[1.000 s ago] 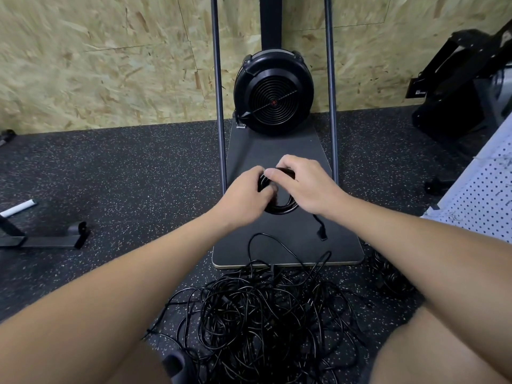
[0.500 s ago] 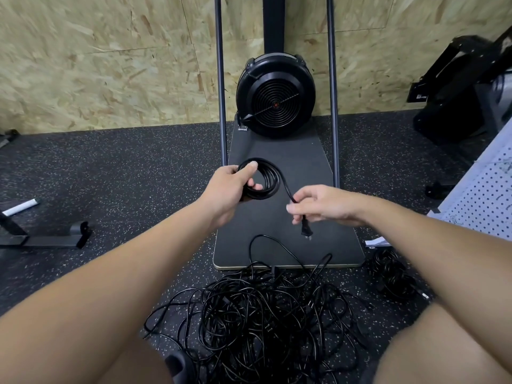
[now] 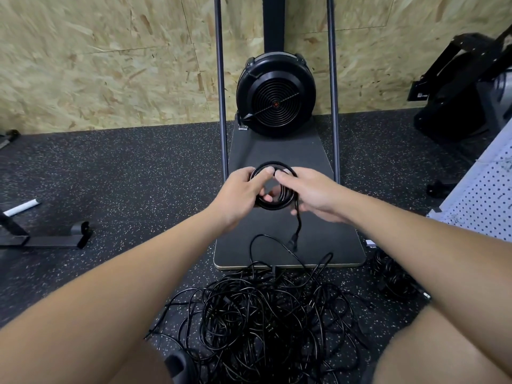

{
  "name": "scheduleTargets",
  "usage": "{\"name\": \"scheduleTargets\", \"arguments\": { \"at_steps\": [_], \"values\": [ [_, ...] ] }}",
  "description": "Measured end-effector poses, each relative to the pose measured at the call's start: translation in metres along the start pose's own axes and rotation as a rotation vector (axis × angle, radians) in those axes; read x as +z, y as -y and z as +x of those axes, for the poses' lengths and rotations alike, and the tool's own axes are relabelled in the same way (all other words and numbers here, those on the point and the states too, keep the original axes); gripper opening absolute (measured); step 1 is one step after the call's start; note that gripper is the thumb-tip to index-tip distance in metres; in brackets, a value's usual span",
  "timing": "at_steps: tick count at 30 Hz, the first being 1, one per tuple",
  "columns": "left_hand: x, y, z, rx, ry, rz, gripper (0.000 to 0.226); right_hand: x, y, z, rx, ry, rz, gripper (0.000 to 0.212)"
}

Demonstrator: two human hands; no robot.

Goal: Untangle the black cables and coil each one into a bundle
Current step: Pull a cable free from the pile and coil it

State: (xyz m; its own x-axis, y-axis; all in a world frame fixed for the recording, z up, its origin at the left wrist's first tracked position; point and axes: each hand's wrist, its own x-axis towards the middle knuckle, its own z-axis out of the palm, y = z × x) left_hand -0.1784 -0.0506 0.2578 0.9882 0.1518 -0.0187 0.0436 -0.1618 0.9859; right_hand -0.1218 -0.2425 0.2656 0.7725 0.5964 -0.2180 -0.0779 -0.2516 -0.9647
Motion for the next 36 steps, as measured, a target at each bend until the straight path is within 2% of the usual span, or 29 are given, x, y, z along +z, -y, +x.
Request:
{"name": "scheduleTargets", "arguments": {
  "at_steps": [3,8,10,15,20,24,28,31,33,34,36],
  "values": [
    [0.006,0.005,-0.003,-0.001,0.005,-0.008,0.037,-0.002,0.001,-0.002,-0.110,-0.082,-0.249,0.026],
    [0.006,0.008,-0.007,-0.101,0.120,0.128,0.040,-0.012,0.003,-0.006,-0.169,-0.151,-0.740,0.033],
    [0.000,0.004,-0.006,-0.109,0.127,0.109,0.035,-0.011,0.001,-0.006,-0.147,-0.143,-0.785,0.032],
    [-0.001,-0.014,-0.009,-0.192,0.204,-0.052,0.005,-0.007,0.008,-0.008,-0.144,-0.161,-0.858,0.028],
    [-0.016,-0.023,-0.009,-0.272,0.361,0.056,0.012,0.004,0.014,-0.011,-0.203,-0.081,-1.145,0.026],
    [-0.016,-0.011,-0.007,-0.197,0.266,0.100,0.018,0.003,0.016,-0.010,-0.216,-0.091,-1.221,0.027],
    [-0.003,-0.010,-0.013,-0.179,0.289,0.101,0.021,0.003,0.015,-0.007,-0.198,-0.070,-1.203,0.021],
    [0.004,-0.011,-0.016,-0.269,0.242,-0.074,0.023,0.005,0.011,-0.003,-0.203,-0.063,-1.238,0.016],
    [0.008,-0.013,-0.017,-0.321,0.210,-0.197,0.012,0.006,0.012,-0.002,-0.217,-0.074,-1.232,0.013],
    [0.011,-0.016,-0.018,-0.328,0.187,-0.214,0.018,0.006,0.012,0.000,-0.226,-0.084,-1.237,0.009],
    [0.016,-0.012,-0.012,-0.283,0.068,-0.117,0.053,0.008,0.014,0.001,-0.222,-0.101,-1.215,0.007]
  ]
}}
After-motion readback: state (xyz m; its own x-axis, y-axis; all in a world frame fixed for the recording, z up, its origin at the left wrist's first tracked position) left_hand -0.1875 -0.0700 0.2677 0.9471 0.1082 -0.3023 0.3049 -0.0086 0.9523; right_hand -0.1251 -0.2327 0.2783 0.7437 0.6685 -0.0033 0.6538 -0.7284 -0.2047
